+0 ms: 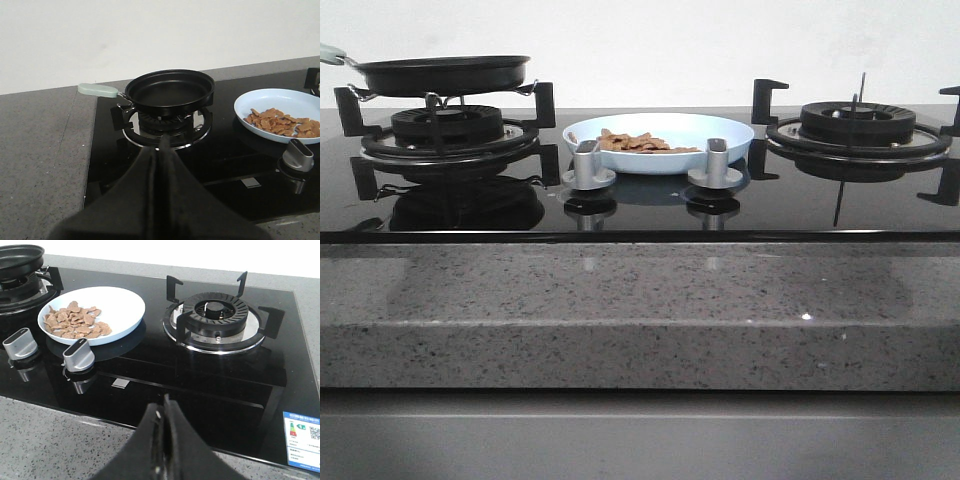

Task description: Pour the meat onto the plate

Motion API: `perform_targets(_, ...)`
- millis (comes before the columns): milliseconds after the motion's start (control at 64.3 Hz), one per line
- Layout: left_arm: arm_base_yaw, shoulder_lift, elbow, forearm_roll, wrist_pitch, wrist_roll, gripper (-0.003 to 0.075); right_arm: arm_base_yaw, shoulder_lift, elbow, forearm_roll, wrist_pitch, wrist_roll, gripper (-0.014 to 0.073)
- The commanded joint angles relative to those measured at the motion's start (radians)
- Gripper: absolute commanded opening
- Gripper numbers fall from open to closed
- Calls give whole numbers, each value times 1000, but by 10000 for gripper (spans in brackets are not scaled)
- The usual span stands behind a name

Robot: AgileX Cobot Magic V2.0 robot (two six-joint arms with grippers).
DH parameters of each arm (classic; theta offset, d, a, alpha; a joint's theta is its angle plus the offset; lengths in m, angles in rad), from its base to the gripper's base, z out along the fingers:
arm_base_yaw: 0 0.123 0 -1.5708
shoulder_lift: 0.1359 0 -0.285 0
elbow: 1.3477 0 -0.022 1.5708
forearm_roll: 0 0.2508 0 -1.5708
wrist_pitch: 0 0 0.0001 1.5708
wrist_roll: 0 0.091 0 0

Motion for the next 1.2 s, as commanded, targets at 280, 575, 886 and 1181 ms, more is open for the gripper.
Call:
perform_targets(280,-7,-18,-12,225,-115,-227,-20,-2,3,-28,0,-87,-6,-60)
perform_targets(575,-7,-257,221,375,-182,-379,-20,-2,3,-28,0,-87,-6,-60)
perform_targets(886,-7,-416,480,363,-221,-379,-20,-2,4,-28,0,-87,-6,-60)
perform_targets(1181,-7,-414,546,347,-306,-379,-20,-2,4,-28,0,-89,-6,-60)
